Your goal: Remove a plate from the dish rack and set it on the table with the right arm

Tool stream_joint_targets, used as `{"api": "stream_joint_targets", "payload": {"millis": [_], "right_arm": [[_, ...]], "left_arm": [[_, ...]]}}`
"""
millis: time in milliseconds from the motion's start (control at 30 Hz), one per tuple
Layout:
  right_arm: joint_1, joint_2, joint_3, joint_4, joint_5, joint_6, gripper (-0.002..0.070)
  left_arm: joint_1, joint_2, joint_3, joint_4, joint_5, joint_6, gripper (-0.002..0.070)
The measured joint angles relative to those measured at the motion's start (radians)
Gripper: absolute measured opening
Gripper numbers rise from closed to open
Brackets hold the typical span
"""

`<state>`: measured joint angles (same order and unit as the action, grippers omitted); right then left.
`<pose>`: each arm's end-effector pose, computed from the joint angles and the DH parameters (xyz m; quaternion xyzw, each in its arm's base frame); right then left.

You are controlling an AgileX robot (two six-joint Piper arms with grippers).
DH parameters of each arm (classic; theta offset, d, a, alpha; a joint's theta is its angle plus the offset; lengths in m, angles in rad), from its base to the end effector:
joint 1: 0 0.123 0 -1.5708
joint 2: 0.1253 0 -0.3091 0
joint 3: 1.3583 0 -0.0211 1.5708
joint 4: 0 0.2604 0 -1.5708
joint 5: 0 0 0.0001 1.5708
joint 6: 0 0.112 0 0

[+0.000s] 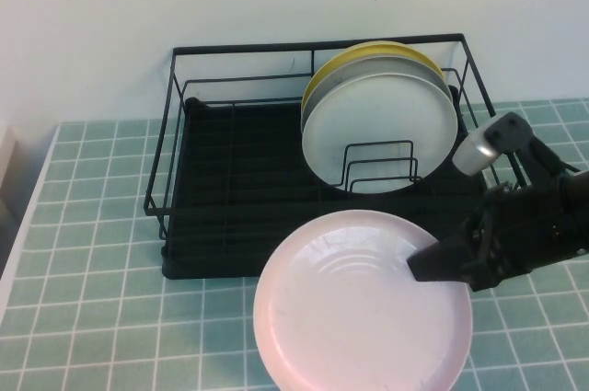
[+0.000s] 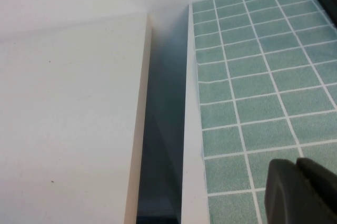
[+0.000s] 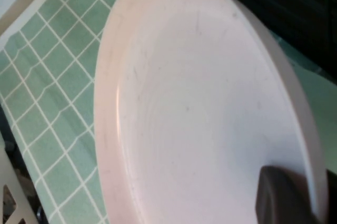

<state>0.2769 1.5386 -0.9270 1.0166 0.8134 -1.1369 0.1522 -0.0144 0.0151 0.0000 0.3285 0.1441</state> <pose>0.2791 0.1513 0.2430 -0.3423 0.8487 0.3123 0.2549 0.0584 0.0090 0.1738 -0.0032 0.7873 0.0910 0.6098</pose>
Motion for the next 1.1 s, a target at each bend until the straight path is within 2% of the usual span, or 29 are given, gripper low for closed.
{"api": "stream_joint_targets", "payload": {"millis": [200, 300, 367, 500, 567, 700, 800, 933, 1033, 1100], "right_arm": [[0.0, 0.079, 0.0, 0.061, -0.013, -0.122, 0.0092], [0.0, 0.096, 0.0, 0.065, -0.017, -0.163, 0.0118], [0.0, 0.1, 0.0, 0.067, -0.017, -0.179, 0.0165], [0.0, 0.107, 0.0, 0.067, -0.018, -0.206, 0.0331], [0.0, 0.107, -0.003, 0.064, -0.018, -0.229, 0.0386], [-0.006, 0.107, -0.061, -0.004, 0.002, -0.229, 0.0426], [-0.028, 0.107, -0.144, -0.084, 0.054, -0.154, 0.0431], [-0.059, 0.107, -0.278, -0.204, 0.191, 0.034, 0.0425], [-0.083, 0.102, -0.36, -0.253, 0.309, 0.145, 0.0344], [-0.098, 0.079, -0.381, -0.251, 0.356, 0.173, 0.023]], "left_arm": [[0.0, 0.0, 0.0, 0.0, 0.0, 0.0, -0.0003], [0.0, 0.0, 0.0, 0.0, 0.0, 0.0, -0.0003], [0.0, 0.0, 0.0, 0.0, 0.0, 0.0, -0.0003], [0.0, 0.0, 0.0, 0.0, 0.0, 0.0, -0.0003], [0.0, 0.0, 0.0, 0.0, 0.0, 0.0, -0.0003], [0.0, 0.0, 0.0, 0.0, 0.0, 0.0, -0.0003], [0.0, 0.0, 0.0, 0.0, 0.0, 0.0, -0.0003], [0.0, 0.0, 0.0, 0.0, 0.0, 0.0, -0.0003], [0.0, 0.0, 0.0, 0.0, 0.0, 0.0, -0.0003], [0.0, 0.0, 0.0, 0.0, 0.0, 0.0, -0.0003]]}}
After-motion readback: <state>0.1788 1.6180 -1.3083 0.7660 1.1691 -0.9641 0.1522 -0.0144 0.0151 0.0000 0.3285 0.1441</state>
